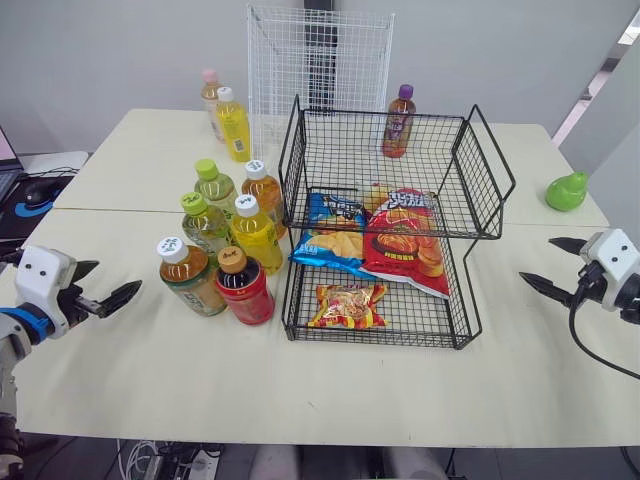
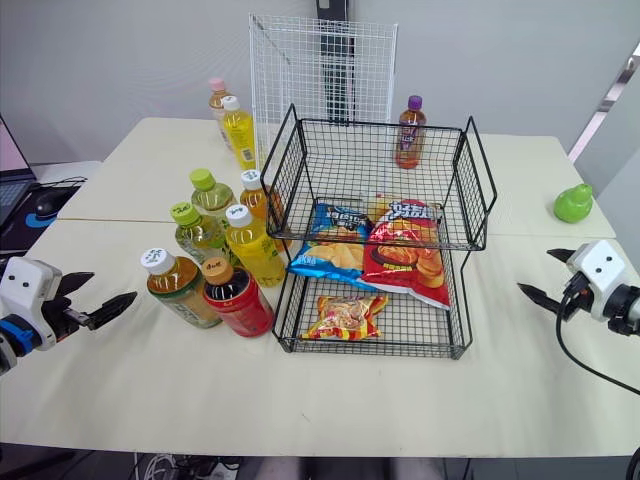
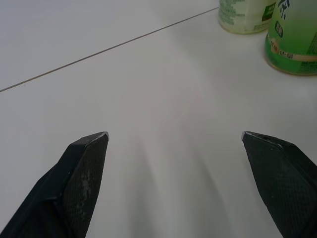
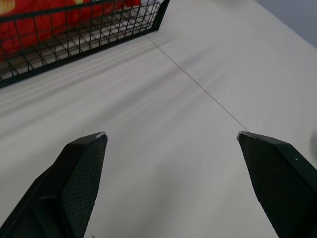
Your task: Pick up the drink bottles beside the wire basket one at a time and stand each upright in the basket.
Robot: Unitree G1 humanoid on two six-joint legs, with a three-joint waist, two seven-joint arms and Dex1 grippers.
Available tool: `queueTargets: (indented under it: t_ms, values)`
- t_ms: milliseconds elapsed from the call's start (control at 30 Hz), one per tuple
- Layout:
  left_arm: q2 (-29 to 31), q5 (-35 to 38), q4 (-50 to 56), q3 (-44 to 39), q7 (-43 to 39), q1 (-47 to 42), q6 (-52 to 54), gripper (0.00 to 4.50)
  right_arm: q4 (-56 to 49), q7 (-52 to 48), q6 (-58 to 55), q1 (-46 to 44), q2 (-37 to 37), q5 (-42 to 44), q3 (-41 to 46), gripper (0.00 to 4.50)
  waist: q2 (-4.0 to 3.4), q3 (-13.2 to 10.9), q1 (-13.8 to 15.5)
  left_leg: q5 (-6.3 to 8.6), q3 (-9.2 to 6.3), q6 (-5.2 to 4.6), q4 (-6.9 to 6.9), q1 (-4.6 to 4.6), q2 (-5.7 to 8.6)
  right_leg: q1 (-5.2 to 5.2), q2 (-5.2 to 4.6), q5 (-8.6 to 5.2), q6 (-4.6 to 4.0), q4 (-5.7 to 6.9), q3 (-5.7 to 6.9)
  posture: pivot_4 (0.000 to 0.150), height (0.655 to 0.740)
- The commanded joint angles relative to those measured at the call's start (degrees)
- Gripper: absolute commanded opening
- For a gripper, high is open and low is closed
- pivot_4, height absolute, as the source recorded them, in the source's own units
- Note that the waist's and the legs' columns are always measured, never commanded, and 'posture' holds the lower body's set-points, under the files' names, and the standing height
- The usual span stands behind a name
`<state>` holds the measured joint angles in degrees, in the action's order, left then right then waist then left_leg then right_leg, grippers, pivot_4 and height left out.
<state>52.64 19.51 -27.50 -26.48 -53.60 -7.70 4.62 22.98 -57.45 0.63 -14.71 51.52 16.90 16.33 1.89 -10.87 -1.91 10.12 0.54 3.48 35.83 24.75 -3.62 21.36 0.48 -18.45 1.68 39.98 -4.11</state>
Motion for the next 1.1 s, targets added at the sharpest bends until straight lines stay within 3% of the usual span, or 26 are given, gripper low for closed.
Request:
queueTargets:
  t_ms: [33, 400, 633, 767, 900, 1000, 1100]
  values:
    - [0.2, 2.8, 3.2, -2.7, -1.3, 1.4, 1.1, 4.48, -3.7, -1.5, -1.8, 1.0, 1.3, 2.6, 2.6, 4.50, 0.00, 0.0, 0.0, 0.00, 0.01, 0.00, 0.00, 0.00, 0.00, 0.00, 0.00, 0.00, 0.00, 0.00, -0.01, 0.150, 0.7360]
    - [-0.8, 5.7, 9.5, -2.9, -0.8, 4.6, 5.8, 4.48, -9.8, -1.2, -1.1, 5.0, 0.4, 3.9, 4.0, 4.50, 0.00, 0.0, 0.0, 0.00, -0.03, 0.00, 0.03, 0.00, -0.01, -0.02, 0.00, 0.00, 0.01, 0.00, 0.01, 0.150, 0.7360]
    - [-0.6, 5.5, 9.5, -2.2, -0.5, 3.8, 7.4, 4.48, -30.7, 1.9, -11.7, 10.9, 2.4, 11.4, 14.0, 4.50, -0.02, 0.0, 0.0, 0.00, -0.04, 0.00, -0.01, 0.00, -0.03, -0.01, 0.00, -0.01, 0.01, 0.01, 0.01, 0.150, 0.7360]
    - [-0.8, 5.0, 8.9, -1.1, -0.6, 2.8, 8.0, 4.48, -47.1, 3.0, -24.0, 13.8, 5.5, 22.4, 23.4, 4.50, -0.03, 0.0, 0.1, 0.00, -0.07, 0.00, -0.01, 0.01, -0.05, -0.02, -0.02, -0.01, 0.01, 0.00, 0.01, 0.150, 0.7360]
    - [-0.5, 4.8, 8.7, -1.1, -0.8, 2.7, 8.4, 4.48, -54.8, 4.5, -32.5, 10.9, 10.0, 32.9, 26.0, 4.50, 0.05, 0.0, 0.0, 0.00, -0.08, 0.00, 0.01, 0.00, -0.08, -0.04, -0.03, -0.02, 0.01, -0.02, 0.03, 0.150, 0.7360]
    - [-0.9, 5.3, 10.9, -2.0, -0.6, 4.6, 9.6, 4.48, -58.0, 6.6, -34.4, 1.8, 12.0, 40.8, 18.2, 4.50, 0.10, 0.1, -0.5, 0.00, -0.03, 0.00, 0.03, -0.01, -0.13, -0.03, -0.21, -0.02, -0.01, -0.02, 0.01, 0.150, 0.7360]
    - [-1.1, 6.9, 16.4, -4.6, -0.3, 8.7, 11.9, 4.48, -59.2, 3.9, -35.1, -6.6, 10.3, 43.5, 6.7, 4.50, 0.18, 0.1, -0.9, 0.00, -0.01, -0.01, 0.00, -0.03, -0.22, 0.01, -0.32, -0.05, -0.11, -0.02, 0.05, 0.150, 0.7360]
